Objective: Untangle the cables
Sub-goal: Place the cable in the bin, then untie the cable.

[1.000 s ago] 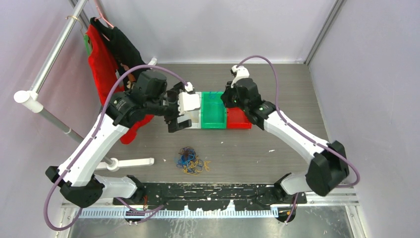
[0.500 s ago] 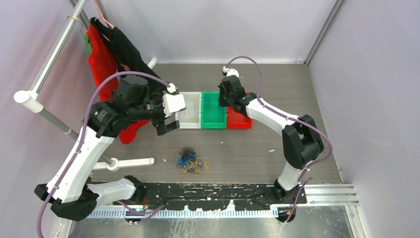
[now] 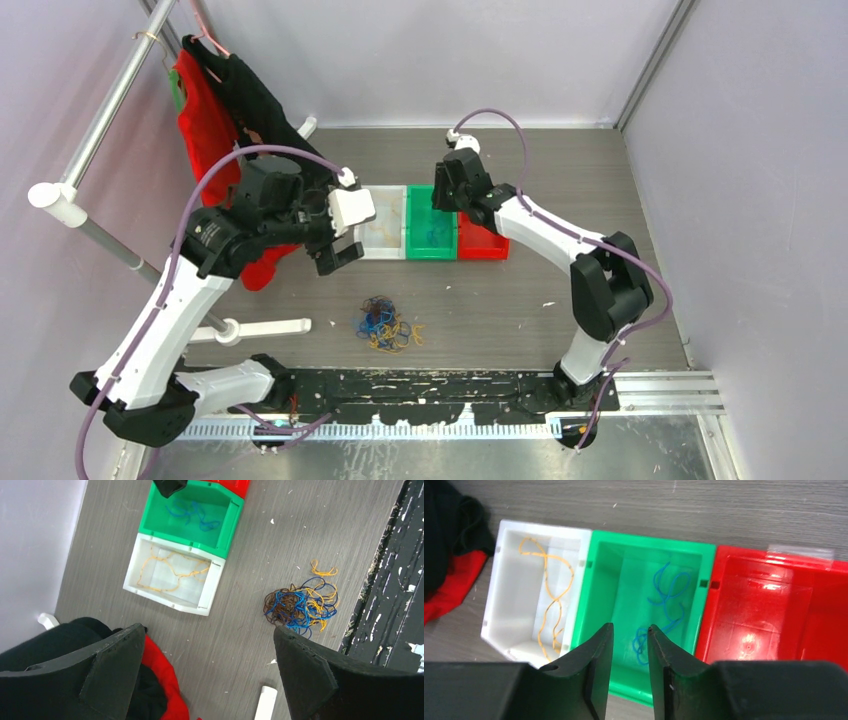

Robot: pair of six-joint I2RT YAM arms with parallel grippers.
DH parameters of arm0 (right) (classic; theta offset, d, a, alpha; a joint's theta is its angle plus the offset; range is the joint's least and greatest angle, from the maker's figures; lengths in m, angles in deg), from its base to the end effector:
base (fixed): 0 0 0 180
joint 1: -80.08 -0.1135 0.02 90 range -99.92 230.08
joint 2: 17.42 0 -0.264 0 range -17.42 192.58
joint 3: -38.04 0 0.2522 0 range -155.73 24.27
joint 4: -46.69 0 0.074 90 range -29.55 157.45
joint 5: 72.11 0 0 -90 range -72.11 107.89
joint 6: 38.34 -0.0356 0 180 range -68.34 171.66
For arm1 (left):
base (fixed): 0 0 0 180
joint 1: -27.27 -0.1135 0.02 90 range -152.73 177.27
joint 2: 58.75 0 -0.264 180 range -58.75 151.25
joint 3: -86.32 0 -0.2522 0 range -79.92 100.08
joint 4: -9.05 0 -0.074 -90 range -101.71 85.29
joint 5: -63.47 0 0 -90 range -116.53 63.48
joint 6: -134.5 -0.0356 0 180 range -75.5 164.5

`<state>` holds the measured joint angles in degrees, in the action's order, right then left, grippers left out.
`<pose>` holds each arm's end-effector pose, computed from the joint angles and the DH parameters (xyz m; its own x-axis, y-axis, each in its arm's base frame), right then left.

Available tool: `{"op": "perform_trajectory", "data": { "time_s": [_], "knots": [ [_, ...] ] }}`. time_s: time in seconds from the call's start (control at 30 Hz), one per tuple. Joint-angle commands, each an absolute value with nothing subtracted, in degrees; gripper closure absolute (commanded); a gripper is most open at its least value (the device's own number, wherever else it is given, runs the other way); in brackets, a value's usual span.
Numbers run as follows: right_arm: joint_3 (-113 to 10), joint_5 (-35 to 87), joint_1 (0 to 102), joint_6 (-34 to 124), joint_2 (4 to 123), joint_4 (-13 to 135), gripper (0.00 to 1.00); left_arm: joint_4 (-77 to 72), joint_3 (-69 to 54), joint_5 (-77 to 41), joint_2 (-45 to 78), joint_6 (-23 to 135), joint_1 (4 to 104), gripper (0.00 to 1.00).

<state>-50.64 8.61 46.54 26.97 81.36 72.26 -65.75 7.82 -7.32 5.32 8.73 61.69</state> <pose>0.3343 0.2147 0.2665 -0.6238 0.0811 -0.7774 -0.1932 0.9477 0.2539 0.1504 -0.1173 0.4389 0.0319 0.6473 -0.7616 0.9008 0.3116 0.3025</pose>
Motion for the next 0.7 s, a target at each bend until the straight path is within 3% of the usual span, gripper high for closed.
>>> {"op": "perform_trajectory", "data": {
  "time_s": [0.0,0.2,0.4,0.67],
  "knots": [
    [-48.1,7.7,41.9,29.3,72.9,68.8,0.6,-63.3,8.3,-10.1,5.8,13.2,58.2,0.01],
    [-36.7,12.5,31.3,26.1,65.3,64.7,0.52,-64.6,5.0,-0.1,6.1,11.6,46.4,0.01],
    [-30.3,24.1,23.5,24.6,66.4,58.1,0.52,-64.1,-6.6,2.5,1.4,6.2,43.9,0.01],
    [-30.7,34.5,21.7,27.1,70.0,60.7,0.57,-66.1,-9.3,4.7,-0.4,5.3,43.4,0.0]
  ]
}}
